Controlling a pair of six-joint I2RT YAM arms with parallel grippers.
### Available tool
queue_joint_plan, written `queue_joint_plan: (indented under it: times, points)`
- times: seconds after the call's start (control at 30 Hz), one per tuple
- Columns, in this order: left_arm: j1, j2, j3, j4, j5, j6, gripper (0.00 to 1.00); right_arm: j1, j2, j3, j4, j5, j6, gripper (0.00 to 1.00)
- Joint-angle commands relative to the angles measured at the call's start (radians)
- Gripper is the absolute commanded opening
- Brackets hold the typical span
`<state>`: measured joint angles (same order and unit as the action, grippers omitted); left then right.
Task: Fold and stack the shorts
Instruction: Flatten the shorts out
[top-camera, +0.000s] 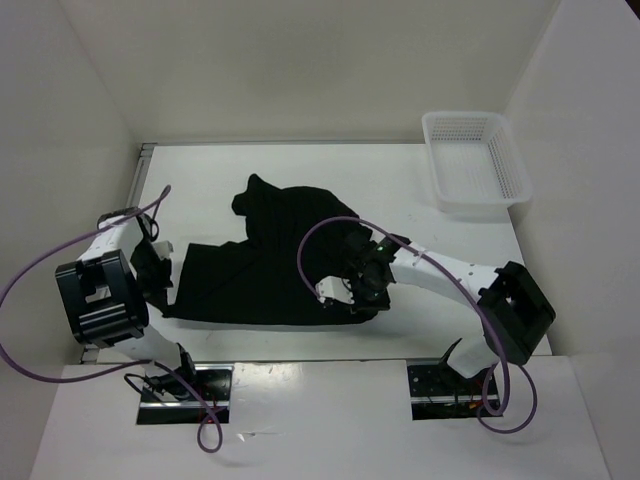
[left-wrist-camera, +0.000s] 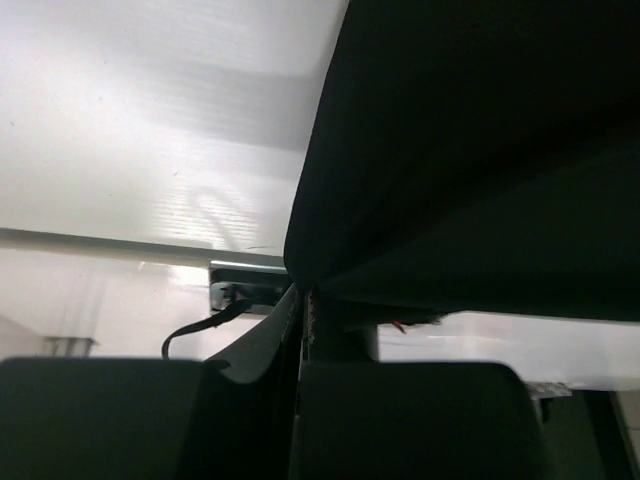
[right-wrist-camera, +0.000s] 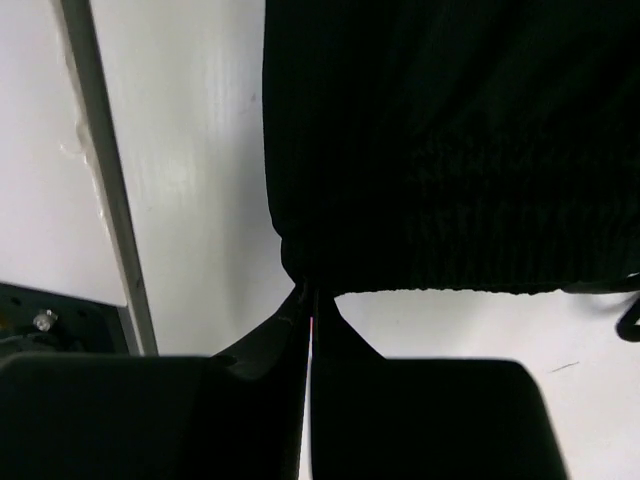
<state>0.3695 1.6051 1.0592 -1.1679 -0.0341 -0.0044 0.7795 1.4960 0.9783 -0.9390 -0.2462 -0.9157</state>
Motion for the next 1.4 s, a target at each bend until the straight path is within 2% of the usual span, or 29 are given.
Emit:
queue_joint_plan:
  times: [0.0,0.17,0.23,0.27,0.3,0.33,0.37,0.4,0.5,0.53,0.57,0.6,0.67,0.7,0.77,0.8,0.83,0.87,0.9,0.97,1.13,1.37]
  points:
    - [-0.033,-0.053,-0.042,0.005,-0.134,0.004,0.00,0.004,-0.022,-0.021,-0.061,0.073,-0.040,0.00]
    - [-0.083,-0.103,-0.125,0.014,-0.158,0.004,0.00,0.004,-0.022,-0.039,-0.061,0.097,-0.040,0.00]
    - [-0.092,-0.129,-0.160,0.014,-0.184,0.004,0.04,0.004,-0.031,-0.039,-0.073,0.097,-0.031,0.01]
    - [-0.101,-0.129,-0.160,0.014,-0.184,0.004,0.08,0.004,-0.031,-0.039,-0.073,0.097,-0.022,0.11]
    - [-0.101,-0.140,-0.172,0.014,-0.184,0.004,0.14,0.004,-0.031,-0.039,-0.073,0.097,-0.022,0.47]
    - [-0.101,-0.140,-0.173,0.004,-0.184,0.004,0.26,0.004,-0.031,-0.039,-0.073,0.097,-0.022,0.64]
    - [-0.101,-0.140,-0.173,0.004,-0.184,0.004,0.32,0.004,-0.040,-0.039,-0.084,0.097,-0.022,0.79]
    - [-0.101,-0.140,-0.173,-0.007,-0.196,0.004,0.36,0.004,-0.040,-0.023,-0.101,0.097,-0.006,0.88]
    - [-0.092,-0.120,-0.111,0.022,-0.266,0.004,0.47,0.004,-0.052,0.055,-0.159,0.071,0.021,1.00]
    - [-0.092,-0.106,-0.075,0.034,-0.267,0.004,0.51,-0.011,-0.052,0.083,-0.175,0.071,0.034,1.00]
    - [-0.092,-0.096,-0.029,0.049,-0.267,0.004,0.58,-0.029,-0.062,0.112,-0.175,0.071,0.052,1.00]
    - [-0.092,-0.068,0.081,0.068,-0.256,0.004,0.58,-0.090,-0.062,0.176,-0.147,0.046,0.064,1.00]
    - [-0.092,-0.031,0.203,0.141,-0.196,0.004,0.60,-0.170,-0.062,0.244,-0.085,-0.004,0.098,1.00]
    - [-0.110,0.013,0.261,0.167,-0.170,0.004,0.60,-0.246,-0.024,0.307,-0.039,-0.057,0.176,0.99]
    - [-0.153,0.088,0.428,0.220,-0.059,0.004,0.60,-0.307,0.025,0.364,0.119,-0.102,0.288,0.95]
    - [-0.164,0.114,0.473,0.232,-0.006,0.004,0.60,-0.362,0.083,0.411,0.175,-0.143,0.416,0.92]
    - [-0.178,0.136,0.534,0.267,0.043,0.004,0.60,-0.390,0.111,0.425,0.300,-0.159,0.487,0.82]
    - [-0.191,0.182,0.550,0.290,0.119,0.004,0.61,-0.417,0.134,0.440,0.366,-0.168,0.561,0.75]
    - [-0.223,0.203,0.561,0.315,0.143,0.004,0.61,-0.440,0.182,0.441,0.425,-0.168,0.690,0.70]
    - [-0.259,0.280,0.585,0.382,0.160,0.004,0.61,-0.493,0.233,0.483,0.517,-0.151,0.773,0.58]
    - [-0.305,0.479,0.702,0.418,0.244,0.004,0.62,-0.526,0.383,0.585,0.536,-0.114,0.811,0.60]
    - [-0.327,0.588,0.783,0.439,0.326,0.004,0.65,-0.526,0.469,0.583,0.545,-0.100,0.821,0.62]
